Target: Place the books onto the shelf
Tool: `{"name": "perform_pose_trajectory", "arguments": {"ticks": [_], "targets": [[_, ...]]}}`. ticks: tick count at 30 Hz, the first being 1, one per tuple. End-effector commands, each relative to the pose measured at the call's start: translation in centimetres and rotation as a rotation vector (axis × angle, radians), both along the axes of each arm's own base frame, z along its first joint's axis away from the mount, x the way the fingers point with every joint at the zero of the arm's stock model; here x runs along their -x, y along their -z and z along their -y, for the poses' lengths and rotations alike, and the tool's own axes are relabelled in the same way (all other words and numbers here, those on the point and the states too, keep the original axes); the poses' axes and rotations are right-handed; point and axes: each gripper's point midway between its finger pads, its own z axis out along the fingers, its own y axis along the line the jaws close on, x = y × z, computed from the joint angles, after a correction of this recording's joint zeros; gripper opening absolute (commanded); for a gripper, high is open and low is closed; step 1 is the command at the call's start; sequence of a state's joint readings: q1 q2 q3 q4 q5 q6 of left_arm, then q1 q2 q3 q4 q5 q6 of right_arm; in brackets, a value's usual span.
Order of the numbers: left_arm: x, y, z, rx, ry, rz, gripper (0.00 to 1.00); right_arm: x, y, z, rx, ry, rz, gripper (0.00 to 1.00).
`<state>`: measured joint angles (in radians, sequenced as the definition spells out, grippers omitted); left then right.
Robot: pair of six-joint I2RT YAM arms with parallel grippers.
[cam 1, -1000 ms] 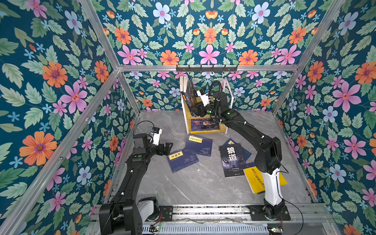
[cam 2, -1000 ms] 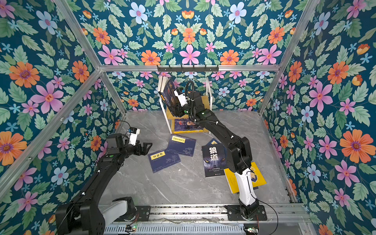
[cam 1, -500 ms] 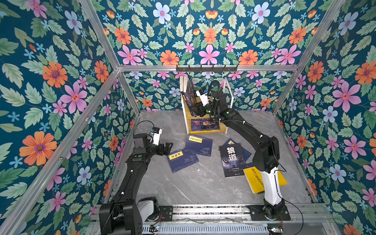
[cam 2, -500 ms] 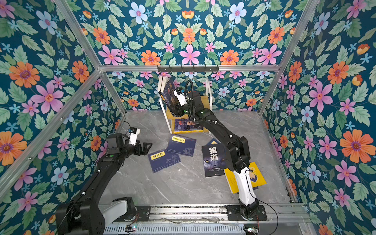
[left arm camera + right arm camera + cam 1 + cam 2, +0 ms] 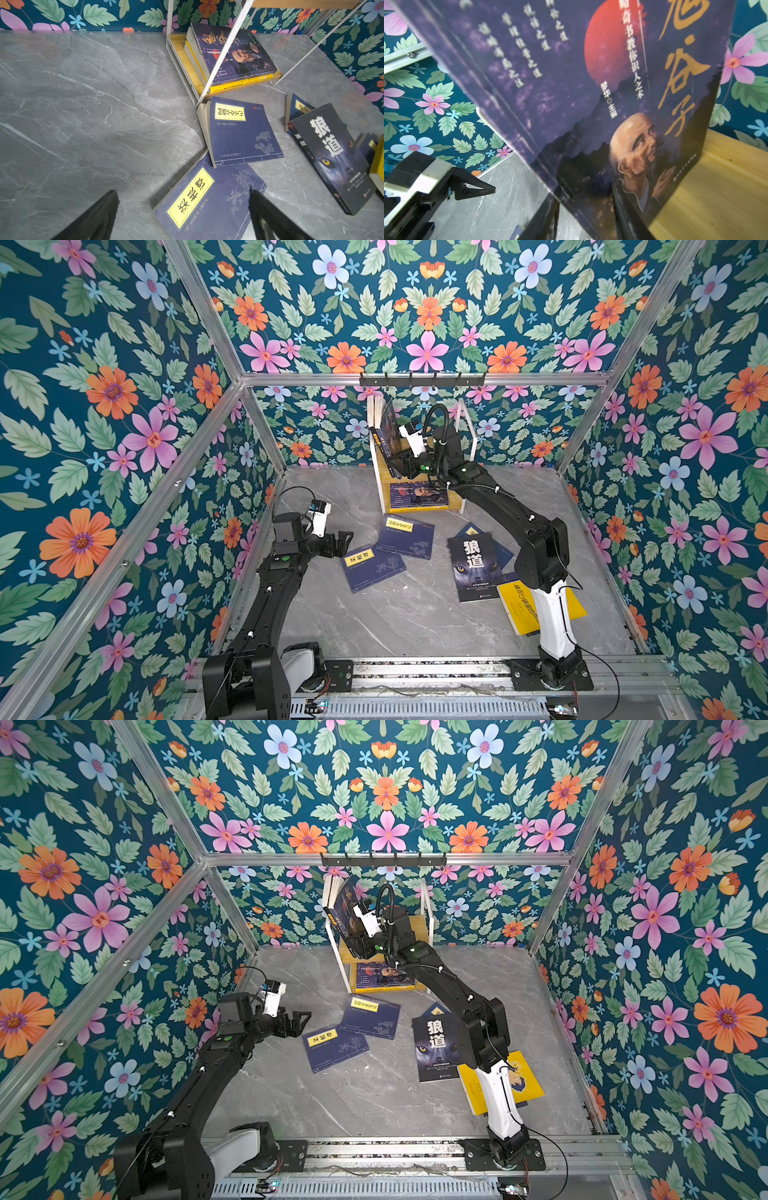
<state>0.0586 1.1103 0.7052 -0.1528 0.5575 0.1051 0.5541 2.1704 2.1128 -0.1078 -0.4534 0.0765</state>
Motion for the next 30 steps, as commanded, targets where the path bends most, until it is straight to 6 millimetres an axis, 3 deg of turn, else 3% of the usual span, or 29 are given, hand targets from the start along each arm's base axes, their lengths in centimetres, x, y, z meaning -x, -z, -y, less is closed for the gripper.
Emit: {"name": "perform_pose_trajectory", "arguments": {"ticks": [1, 9, 14, 21, 26, 30], "targets": [[0.0, -0.3, 0.2, 0.002, 0.012, 0.015, 1.0, 0.2, -0.8, -0.2, -0.01, -0.02, 0.027, 0.43], [0.0, 0.0, 0.1, 0.001, 0.012, 0.012, 1.0, 1.4, -1.3, 0.6, -0.007, -0.022, 0.031, 0.5], [-0.1, -0.4, 0.3, 0.01, 0.013, 0.011, 1.0, 3.4, -0.8, 2.3, -0.008, 0.009, 0.015, 0.55], [-0.3, 0.0, 0.9, 0.086, 0.014, -0.023, 1.0, 7.3, 2.7, 6.2, -0.012, 0.133, -0.062, 0.6], [-0.5, 0.7, 1.7, 0.179, 0.011, -0.068, 1.0, 10.0, 6.5, 8.6, 0.006, 0.229, -0.135, 0.65], [-0.7, 1.2, 2.7, 0.246, 0.021, -0.096, 1.0, 10.9, 10.1, 9.5, -0.007, 0.294, -0.212, 0.72]]}}
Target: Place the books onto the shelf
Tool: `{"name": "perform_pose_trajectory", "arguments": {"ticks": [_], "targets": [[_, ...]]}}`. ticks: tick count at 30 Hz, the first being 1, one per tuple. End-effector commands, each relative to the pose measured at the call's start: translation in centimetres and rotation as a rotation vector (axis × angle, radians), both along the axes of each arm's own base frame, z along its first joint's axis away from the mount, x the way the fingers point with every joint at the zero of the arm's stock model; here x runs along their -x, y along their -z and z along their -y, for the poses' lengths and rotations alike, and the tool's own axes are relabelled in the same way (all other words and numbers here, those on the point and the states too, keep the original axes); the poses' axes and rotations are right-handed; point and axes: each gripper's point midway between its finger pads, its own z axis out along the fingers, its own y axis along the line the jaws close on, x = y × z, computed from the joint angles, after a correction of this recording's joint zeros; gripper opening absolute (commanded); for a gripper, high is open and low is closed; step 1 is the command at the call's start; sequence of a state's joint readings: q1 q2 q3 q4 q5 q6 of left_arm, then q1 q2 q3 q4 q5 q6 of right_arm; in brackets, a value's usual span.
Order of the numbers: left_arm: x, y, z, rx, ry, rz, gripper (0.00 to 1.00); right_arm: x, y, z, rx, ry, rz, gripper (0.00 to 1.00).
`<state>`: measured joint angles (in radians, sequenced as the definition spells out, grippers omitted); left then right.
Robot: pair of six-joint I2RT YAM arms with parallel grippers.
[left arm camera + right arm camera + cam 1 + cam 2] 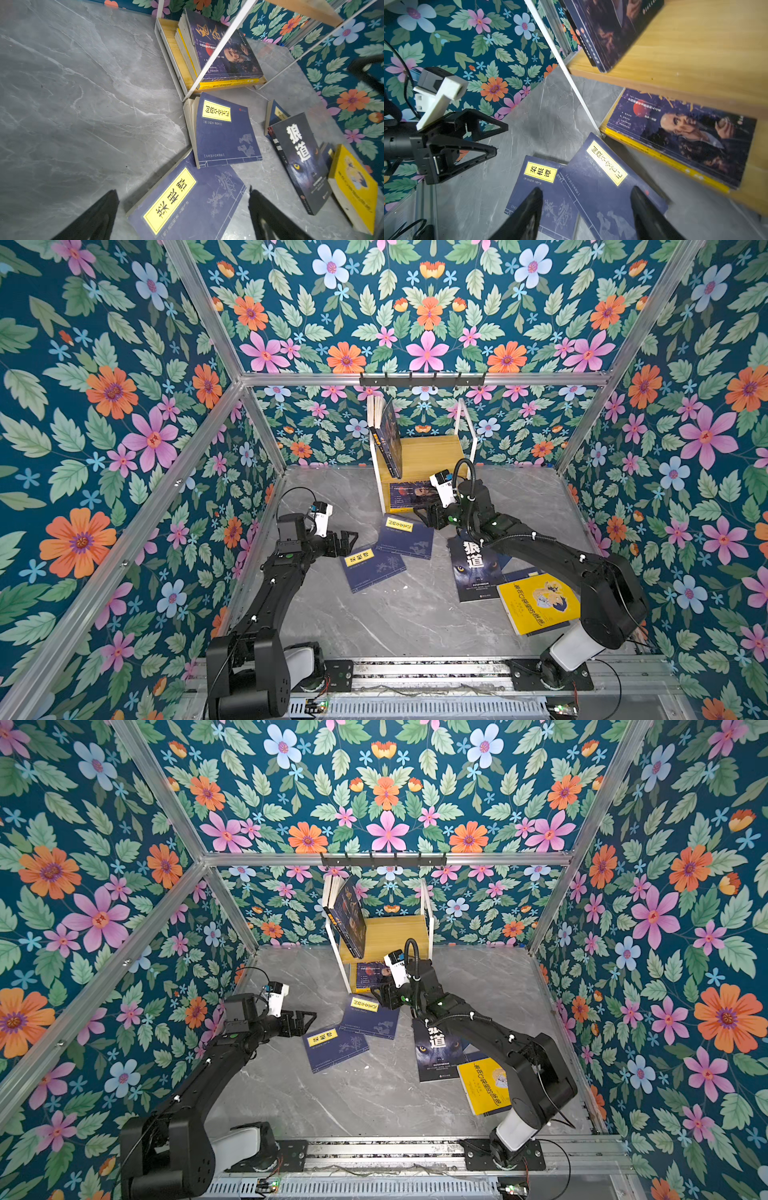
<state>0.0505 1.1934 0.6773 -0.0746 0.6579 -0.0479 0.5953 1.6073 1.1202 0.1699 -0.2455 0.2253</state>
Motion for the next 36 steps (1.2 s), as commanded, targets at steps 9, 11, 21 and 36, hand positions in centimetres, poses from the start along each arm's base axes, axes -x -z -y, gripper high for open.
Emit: {"name": "perform_pose_trajectory", "arguments": {"ticks": [9, 11, 21, 36], "targets": [[-1.1, 1.0, 2.3, 0.26, -0.069, -0.155, 1.0, -0.3, 6.1, 1.7, -0.075, 0.23, -0.154, 0.87], [-1.4, 1.2, 2.7, 0.267, -0.071, -0.182, 1.0, -0.2, 7.3, 1.8, -0.073, 0.263, -0.188, 0.88], [-5.7, 1.8, 4.1, 0.182, -0.144, -0.2, 1.0, 0.3, 12.8, 2.9, -0.078, 0.403, -0.368, 0.97], [-7.0, 8.3, 9.3, 0.192, -0.053, -0.346, 0.92, 0.0, 17.4, 1.7, -0.081, 0.462, -0.533, 0.84]]}}
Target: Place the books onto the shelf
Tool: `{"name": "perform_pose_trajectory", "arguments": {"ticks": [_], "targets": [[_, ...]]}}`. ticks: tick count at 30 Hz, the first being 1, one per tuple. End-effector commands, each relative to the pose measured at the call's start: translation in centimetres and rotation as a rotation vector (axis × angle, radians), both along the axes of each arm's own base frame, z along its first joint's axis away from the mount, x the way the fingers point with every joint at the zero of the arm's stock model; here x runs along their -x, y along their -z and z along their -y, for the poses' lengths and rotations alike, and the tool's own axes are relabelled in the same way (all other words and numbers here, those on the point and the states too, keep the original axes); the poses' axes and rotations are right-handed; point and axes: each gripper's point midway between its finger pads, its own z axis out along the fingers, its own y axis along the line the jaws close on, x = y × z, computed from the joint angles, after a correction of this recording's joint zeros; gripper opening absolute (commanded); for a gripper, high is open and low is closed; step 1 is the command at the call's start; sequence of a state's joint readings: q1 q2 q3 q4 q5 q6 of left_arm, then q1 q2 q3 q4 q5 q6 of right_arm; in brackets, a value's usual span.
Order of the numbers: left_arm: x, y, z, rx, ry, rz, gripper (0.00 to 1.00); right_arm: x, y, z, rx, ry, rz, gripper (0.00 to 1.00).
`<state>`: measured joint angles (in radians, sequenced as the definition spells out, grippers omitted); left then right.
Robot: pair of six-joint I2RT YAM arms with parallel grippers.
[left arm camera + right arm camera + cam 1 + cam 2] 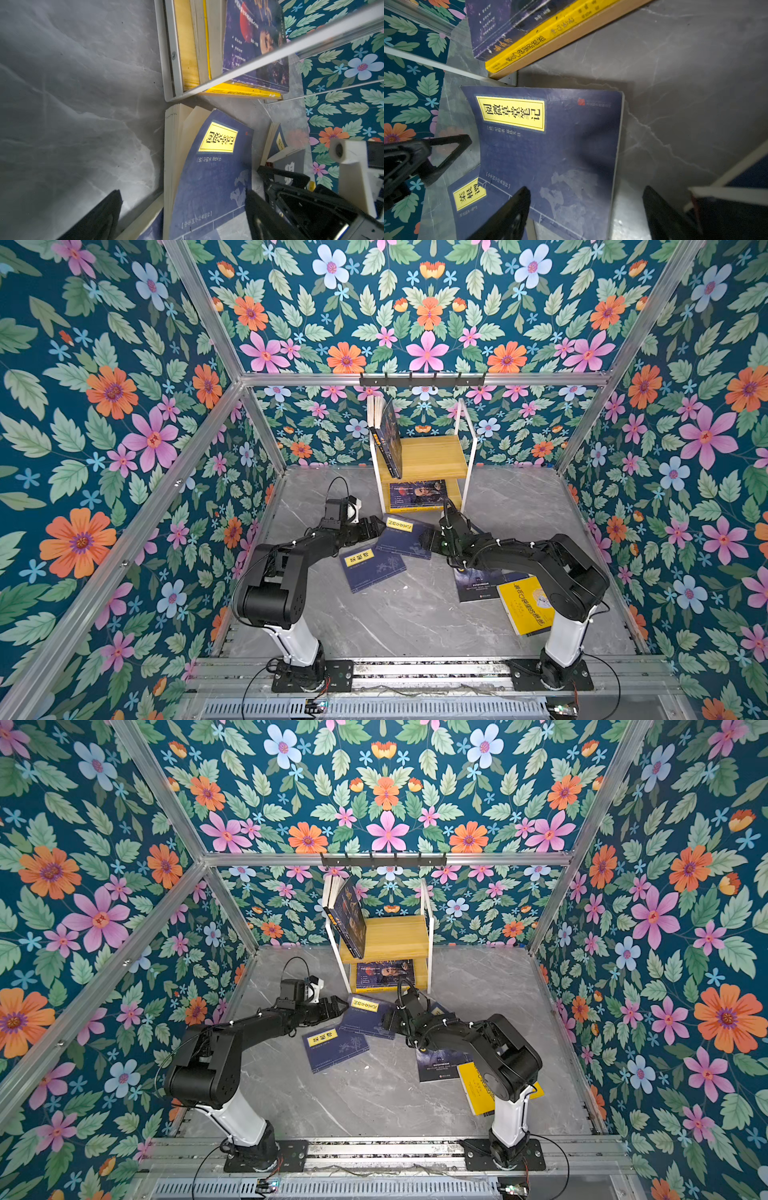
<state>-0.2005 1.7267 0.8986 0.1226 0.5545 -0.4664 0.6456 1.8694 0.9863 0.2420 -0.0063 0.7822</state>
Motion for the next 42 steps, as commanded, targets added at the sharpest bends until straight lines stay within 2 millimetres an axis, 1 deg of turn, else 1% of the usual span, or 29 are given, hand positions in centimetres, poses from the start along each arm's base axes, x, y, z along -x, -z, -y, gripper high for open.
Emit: {"name": "perform_pose_trajectory", "arguments": {"ticks": [1, 4, 8, 10, 12, 15, 18, 21, 25, 30, 36, 40, 42], "targets": [[-0.5, 0.6, 0.9, 0.03, 0.019, -0.016, 0.92, -0.2, 0.6, -0.6, -0.024, 0.014, -0.025, 0.84], [-0.7, 1.2, 1.4, 0.032, 0.033, -0.05, 0.91, 0.0, 1.4, -0.4, -0.012, 0.027, -0.038, 0.84], [-0.5, 2.4, 2.0, 0.048, 0.041, -0.092, 0.89, 0.3, 2.4, -1.2, -0.025, 0.002, -0.06, 0.84], [-0.1, 2.7, 2.6, 0.072, 0.054, -0.118, 0.87, 0.4, 2.7, -1.3, -0.026, 0.008, -0.068, 0.84], [0.3, 2.6, 3.1, 0.086, 0.063, -0.123, 0.85, 0.5, 2.8, -1.8, -0.034, -0.003, -0.066, 0.84], [0.5, 2.3, 3.6, 0.106, 0.07, -0.118, 0.83, 0.7, 3.0, -3.2, -0.043, -0.045, -0.072, 0.84], [0.7, 1.7, 3.9, 0.119, 0.078, -0.114, 0.79, 1.0, 2.6, -4.1, -0.047, -0.066, -0.066, 0.83], [0.9, 0.9, 4.0, 0.132, 0.074, -0.101, 0.74, 1.2, 2.8, -4.7, -0.056, -0.085, -0.071, 0.83], [1.2, -0.6, 4.1, 0.146, 0.073, -0.073, 0.62, 1.3, 2.2, -4.2, -0.038, -0.076, -0.056, 0.83], [1.8, -1.9, 4.1, 0.167, 0.065, -0.041, 0.48, 1.6, 1.8, -3.6, -0.017, -0.083, -0.044, 0.83], [2.6, -2.5, 4.0, 0.178, 0.044, -0.035, 0.18, 2.3, 0.9, -3.5, -0.011, -0.097, -0.015, 0.83], [3.1, -3.1, 3.9, 0.174, 0.036, -0.024, 0.0, 2.9, -0.1, -2.6, 0.02, -0.088, 0.021, 0.83], [3.4, -3.5, 3.8, 0.185, 0.026, -0.017, 0.0, 3.3, -0.6, -2.4, 0.031, -0.101, 0.037, 0.84]]}}
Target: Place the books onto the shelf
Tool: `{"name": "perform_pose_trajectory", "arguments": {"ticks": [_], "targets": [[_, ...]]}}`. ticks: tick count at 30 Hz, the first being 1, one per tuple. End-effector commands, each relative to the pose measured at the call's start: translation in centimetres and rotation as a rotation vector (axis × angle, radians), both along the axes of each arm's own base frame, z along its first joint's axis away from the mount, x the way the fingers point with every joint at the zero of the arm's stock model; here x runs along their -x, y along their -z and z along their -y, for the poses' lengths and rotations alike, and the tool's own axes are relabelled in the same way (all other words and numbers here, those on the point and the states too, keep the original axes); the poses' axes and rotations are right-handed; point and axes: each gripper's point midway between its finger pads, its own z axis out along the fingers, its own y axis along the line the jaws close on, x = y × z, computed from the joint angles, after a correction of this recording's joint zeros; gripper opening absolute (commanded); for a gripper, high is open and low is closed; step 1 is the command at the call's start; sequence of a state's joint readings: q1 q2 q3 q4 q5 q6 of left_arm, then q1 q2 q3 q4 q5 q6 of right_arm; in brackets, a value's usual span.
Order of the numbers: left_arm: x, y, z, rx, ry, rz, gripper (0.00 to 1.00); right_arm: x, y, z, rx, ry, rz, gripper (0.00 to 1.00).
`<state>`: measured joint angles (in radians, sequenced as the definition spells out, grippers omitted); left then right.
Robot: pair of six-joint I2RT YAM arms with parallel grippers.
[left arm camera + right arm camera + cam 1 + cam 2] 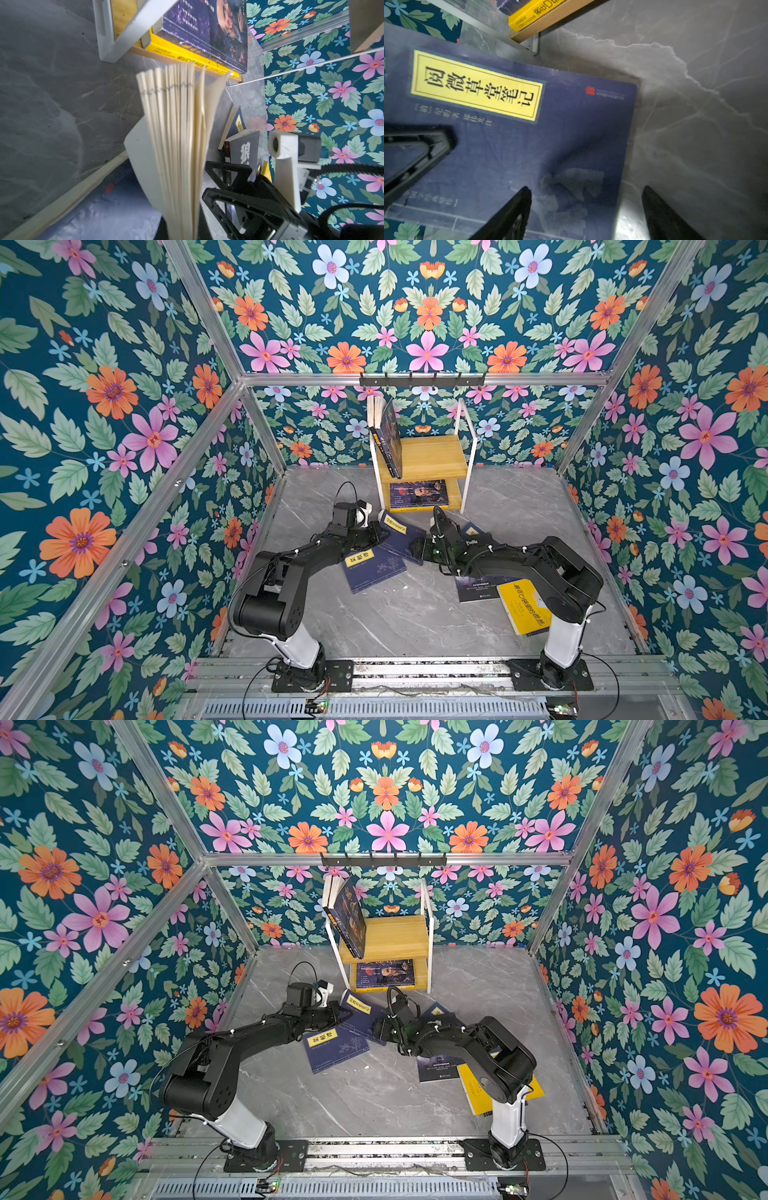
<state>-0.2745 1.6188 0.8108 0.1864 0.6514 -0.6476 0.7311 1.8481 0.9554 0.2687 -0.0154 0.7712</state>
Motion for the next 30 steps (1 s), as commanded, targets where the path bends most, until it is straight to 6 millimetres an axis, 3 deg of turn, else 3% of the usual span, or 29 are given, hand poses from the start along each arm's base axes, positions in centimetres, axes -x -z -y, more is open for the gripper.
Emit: {"name": "perform_pose_trajectory", "arguments": {"ticks": [1, 8, 13, 19, 26, 30], "targets": [[-0.1, -1.2, 0.0, 0.022, -0.021, 0.039, 0.0, 0.5, -0.8, 0.8, 0.055, -0.006, 0.036, 0.84], [0.5, -3.1, 0.1, 0.046, -0.028, 0.073, 0.0, 2.3, -3.8, 0.2, 0.211, -0.114, 0.229, 0.87], [1.1, -4.7, 1.0, 0.073, 0.01, 0.072, 0.0, 3.9, -8.2, -1.5, 0.282, -0.234, 0.467, 0.87], [1.5, -5.8, 1.7, 0.079, 0.04, 0.089, 0.0, 5.8, -11.6, -2.8, 0.386, -0.364, 0.662, 0.87], [1.7, -6.4, 2.0, 0.077, 0.048, 0.101, 0.0, 6.6, -12.3, -3.0, 0.503, -0.457, 0.759, 0.87], [1.8, -6.3, 1.8, 0.089, 0.033, 0.104, 0.0, 6.9, -11.4, -3.7, 0.541, -0.537, 0.806, 0.87]]}}
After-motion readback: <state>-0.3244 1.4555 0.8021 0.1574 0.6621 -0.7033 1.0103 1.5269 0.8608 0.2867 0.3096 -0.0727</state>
